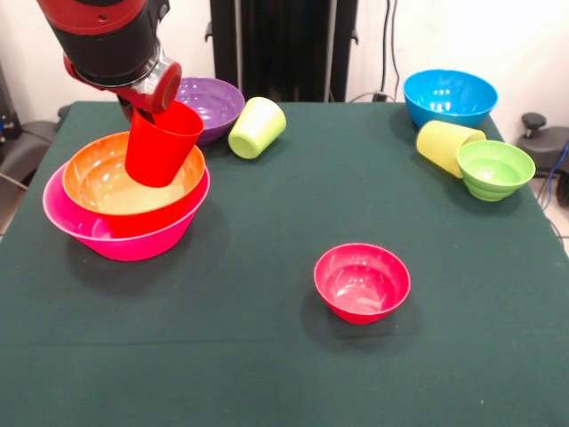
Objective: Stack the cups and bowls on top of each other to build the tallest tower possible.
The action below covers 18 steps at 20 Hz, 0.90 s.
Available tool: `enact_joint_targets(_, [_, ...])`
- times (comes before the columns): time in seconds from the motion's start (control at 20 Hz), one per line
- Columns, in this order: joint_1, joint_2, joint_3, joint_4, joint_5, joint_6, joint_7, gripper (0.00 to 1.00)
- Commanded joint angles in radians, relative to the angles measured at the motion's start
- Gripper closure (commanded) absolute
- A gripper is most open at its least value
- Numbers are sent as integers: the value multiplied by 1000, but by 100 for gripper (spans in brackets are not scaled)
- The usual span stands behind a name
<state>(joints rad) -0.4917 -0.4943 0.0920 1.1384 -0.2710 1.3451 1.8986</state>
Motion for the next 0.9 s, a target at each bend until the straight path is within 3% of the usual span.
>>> enact_joint_targets(0.05, [-12, 40, 97, 28, -93, 79, -321, 100])
enact_joint_targets(0.9, [-36, 65, 95, 0, -121, 99, -344, 100])
